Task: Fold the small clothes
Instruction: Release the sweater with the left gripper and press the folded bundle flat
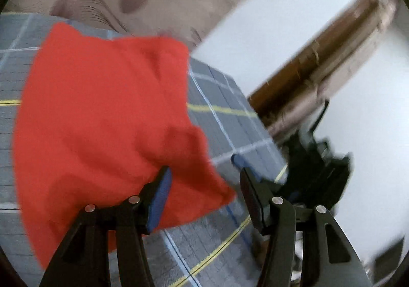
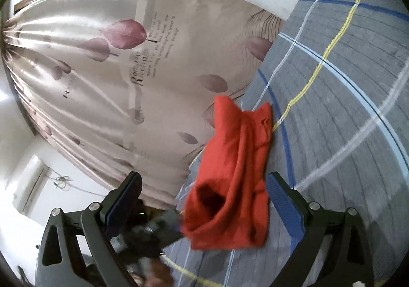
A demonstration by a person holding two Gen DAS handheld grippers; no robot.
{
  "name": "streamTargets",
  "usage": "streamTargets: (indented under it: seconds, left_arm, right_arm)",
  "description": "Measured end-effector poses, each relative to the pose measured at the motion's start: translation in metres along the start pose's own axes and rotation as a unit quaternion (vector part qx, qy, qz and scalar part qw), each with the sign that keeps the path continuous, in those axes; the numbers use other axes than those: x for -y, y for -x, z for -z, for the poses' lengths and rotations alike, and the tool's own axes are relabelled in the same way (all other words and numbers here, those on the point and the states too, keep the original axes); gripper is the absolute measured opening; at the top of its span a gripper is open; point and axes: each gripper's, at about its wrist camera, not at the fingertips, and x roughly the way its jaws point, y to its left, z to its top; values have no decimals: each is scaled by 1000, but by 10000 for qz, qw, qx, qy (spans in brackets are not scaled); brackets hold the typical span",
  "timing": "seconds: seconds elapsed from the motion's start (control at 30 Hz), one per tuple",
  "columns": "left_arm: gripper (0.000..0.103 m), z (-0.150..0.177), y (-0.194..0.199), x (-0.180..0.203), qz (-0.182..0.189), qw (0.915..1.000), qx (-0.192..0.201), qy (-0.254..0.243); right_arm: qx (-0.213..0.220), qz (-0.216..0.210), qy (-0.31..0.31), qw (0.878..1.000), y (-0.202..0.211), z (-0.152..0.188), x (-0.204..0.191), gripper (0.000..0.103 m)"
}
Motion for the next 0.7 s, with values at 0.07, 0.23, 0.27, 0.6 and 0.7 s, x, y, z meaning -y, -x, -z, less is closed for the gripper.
streamTargets:
  seconds: [0.07,0.23,0.27,0.6,0.7]
  left_arm:
    - [56,8,-17,12,-44,9991,-154,-405]
    - [56,10,-40,23,-4,9972,-265,-703]
    - [56,10,-34,21,225,9977,-269,-587]
    - [58,12,81,-39,-207,9971,725,-33]
    - [58,10,83,-74,-490,9948,775,434]
  right_arm:
    - [-210,144,154,9996,1,-1,-9,98]
    - [-771,294,554,9951,-10,-2,-28,98]
    - [-880,345,647,9934,-14,-1,-33,98]
    - [-1442,908,1584,9726,-61,13,-62,94]
    - [-1745,1436,1691,9593,-93,16,-53,41]
